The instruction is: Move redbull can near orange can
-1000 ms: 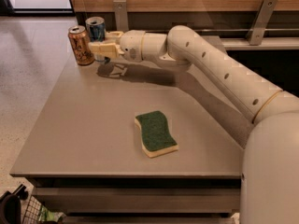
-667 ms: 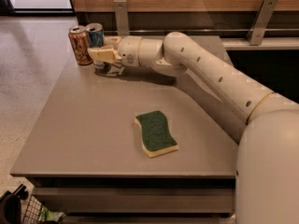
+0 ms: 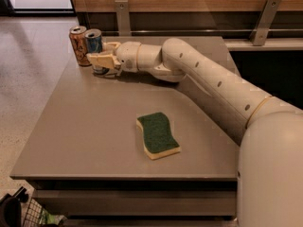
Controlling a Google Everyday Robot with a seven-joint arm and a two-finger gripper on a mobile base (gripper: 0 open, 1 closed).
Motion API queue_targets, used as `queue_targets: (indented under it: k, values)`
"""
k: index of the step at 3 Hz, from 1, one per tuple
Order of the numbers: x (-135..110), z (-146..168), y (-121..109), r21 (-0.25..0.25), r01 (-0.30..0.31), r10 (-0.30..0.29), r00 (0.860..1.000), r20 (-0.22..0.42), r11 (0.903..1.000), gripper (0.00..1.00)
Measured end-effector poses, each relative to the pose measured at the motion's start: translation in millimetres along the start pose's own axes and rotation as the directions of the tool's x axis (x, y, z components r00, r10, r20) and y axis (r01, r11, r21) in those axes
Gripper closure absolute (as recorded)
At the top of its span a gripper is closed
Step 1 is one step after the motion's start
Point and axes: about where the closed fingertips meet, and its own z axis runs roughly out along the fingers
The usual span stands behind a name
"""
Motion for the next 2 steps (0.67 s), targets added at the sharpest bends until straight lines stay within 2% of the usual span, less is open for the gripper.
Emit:
queue_targets:
  k: [2]
  values:
    - [-0.8,5.2,3.6,-0.009,-0.001,0.001,1.0,0.002,1.0,0.36]
